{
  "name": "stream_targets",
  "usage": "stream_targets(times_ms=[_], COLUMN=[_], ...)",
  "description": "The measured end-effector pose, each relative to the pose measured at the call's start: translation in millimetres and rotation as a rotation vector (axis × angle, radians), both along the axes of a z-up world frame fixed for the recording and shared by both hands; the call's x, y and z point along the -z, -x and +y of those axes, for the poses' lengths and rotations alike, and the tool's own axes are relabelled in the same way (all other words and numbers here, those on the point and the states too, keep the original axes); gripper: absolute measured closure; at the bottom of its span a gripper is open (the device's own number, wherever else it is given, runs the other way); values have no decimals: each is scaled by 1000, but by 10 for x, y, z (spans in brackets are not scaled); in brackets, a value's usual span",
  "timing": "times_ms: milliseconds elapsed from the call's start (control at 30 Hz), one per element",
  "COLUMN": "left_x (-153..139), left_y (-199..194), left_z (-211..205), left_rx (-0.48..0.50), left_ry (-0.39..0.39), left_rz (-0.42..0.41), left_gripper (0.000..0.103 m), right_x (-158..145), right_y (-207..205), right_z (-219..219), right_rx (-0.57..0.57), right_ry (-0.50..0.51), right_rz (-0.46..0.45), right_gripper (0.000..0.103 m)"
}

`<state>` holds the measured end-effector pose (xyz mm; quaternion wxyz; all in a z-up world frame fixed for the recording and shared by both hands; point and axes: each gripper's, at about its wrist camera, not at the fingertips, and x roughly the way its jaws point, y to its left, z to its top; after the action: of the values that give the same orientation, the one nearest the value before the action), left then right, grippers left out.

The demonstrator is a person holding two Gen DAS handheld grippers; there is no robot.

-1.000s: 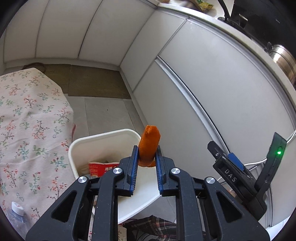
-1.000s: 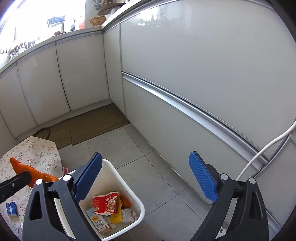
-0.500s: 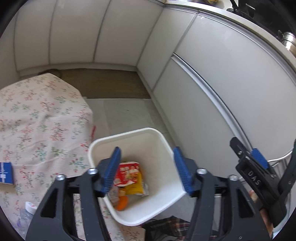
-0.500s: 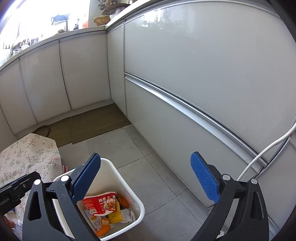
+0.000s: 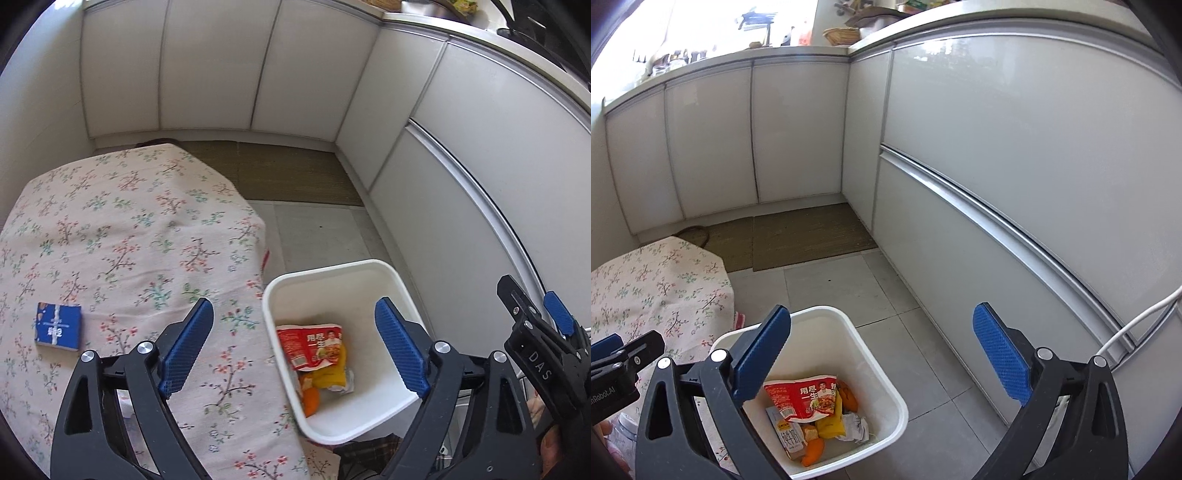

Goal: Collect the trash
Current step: 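Grasp the plastic water bottle on the table with the left gripper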

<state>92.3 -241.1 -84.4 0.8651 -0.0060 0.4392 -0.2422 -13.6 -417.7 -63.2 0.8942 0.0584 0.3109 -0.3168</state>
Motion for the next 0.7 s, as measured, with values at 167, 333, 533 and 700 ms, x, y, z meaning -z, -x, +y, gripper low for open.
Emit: stream_targets(times_ms=[167,333,533,700], left_x=[55,118,286,608], left_y=[-47,-94,-201,-345], left_z=[253,575,1031,1459], left_rx=[-45,-93,-98,-83], left_ry=[-26,-54,-164,-194], left_rz=[12,23,78,267], left_gripper=[14,13,10,10], right_x=[35,114,164,182], right_y=[-140,-301,-460,-570], right_z=[242,549,826,1004], right_rx=[-65,-150,-230,-265], right_ry=[23,55,52,58], right_rz=[33,84,118,134], right_gripper=[7,7,7,7])
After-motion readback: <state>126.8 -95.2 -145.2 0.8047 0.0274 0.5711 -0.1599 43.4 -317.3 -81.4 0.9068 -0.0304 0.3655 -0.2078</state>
